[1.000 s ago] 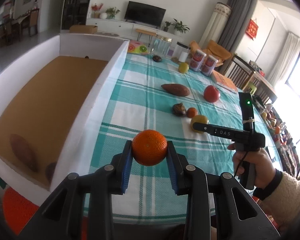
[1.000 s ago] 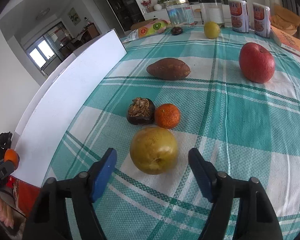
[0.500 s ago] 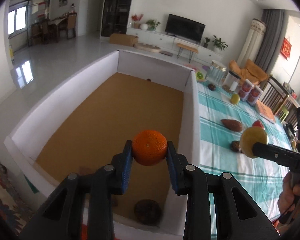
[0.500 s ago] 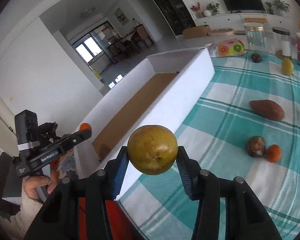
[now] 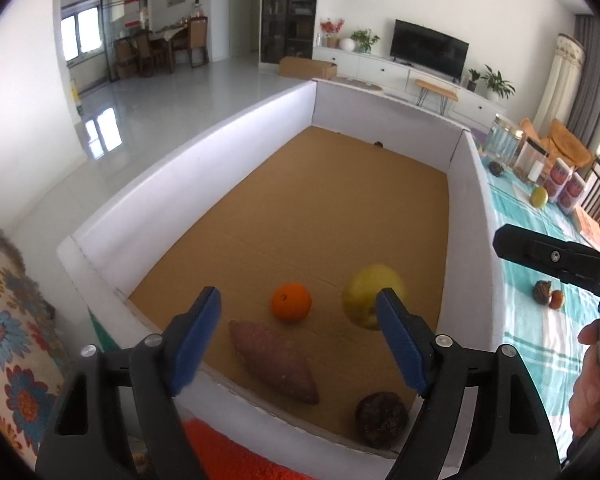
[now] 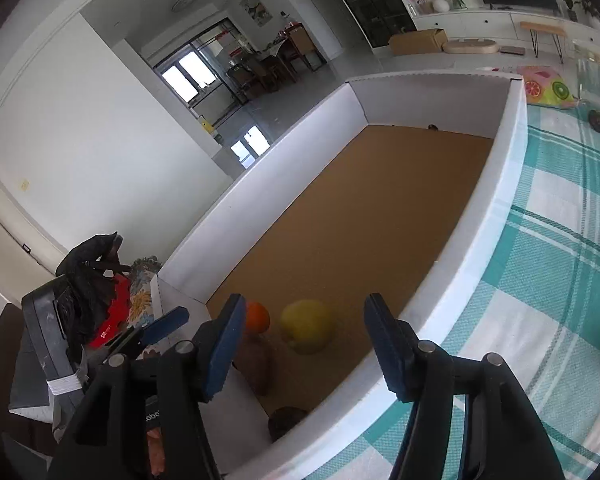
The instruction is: Organize fruits
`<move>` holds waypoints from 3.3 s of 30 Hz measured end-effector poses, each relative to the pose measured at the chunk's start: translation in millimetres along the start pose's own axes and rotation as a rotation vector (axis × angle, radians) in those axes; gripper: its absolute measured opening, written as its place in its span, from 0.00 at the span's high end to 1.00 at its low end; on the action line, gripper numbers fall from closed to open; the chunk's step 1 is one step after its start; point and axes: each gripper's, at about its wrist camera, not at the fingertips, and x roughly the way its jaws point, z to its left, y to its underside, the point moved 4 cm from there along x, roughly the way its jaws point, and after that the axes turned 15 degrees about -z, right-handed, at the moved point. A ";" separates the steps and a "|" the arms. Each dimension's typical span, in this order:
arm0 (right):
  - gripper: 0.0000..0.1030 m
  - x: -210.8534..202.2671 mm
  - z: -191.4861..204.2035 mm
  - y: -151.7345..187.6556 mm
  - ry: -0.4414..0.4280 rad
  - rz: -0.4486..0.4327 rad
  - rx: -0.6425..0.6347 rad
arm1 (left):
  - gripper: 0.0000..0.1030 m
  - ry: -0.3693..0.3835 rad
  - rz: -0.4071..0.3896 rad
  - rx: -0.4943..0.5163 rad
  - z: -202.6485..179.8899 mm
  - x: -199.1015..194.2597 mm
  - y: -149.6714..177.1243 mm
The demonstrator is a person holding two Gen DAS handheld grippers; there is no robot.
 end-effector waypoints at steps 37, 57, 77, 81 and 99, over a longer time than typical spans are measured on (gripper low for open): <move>0.00 -246.0 -315.1 103.2 0.912 -0.053 0.067 | 0.04 0.377 0.122 0.334 -260.7 45.6 105.3; 0.00 -245.4 -314.8 103.1 0.911 -0.054 0.067 | 0.02 0.371 0.121 0.336 -260.4 46.2 105.5; 0.00 -245.5 -314.3 102.8 0.911 -0.054 0.068 | 0.02 0.372 0.121 0.336 -260.4 46.2 105.6; 0.00 -245.6 -314.5 102.8 0.910 -0.054 0.068 | 0.02 0.372 0.121 0.336 -260.2 46.1 105.6; 0.00 -245.4 -314.6 102.7 0.910 -0.055 0.068 | 0.02 0.371 0.122 0.336 -260.3 45.9 105.5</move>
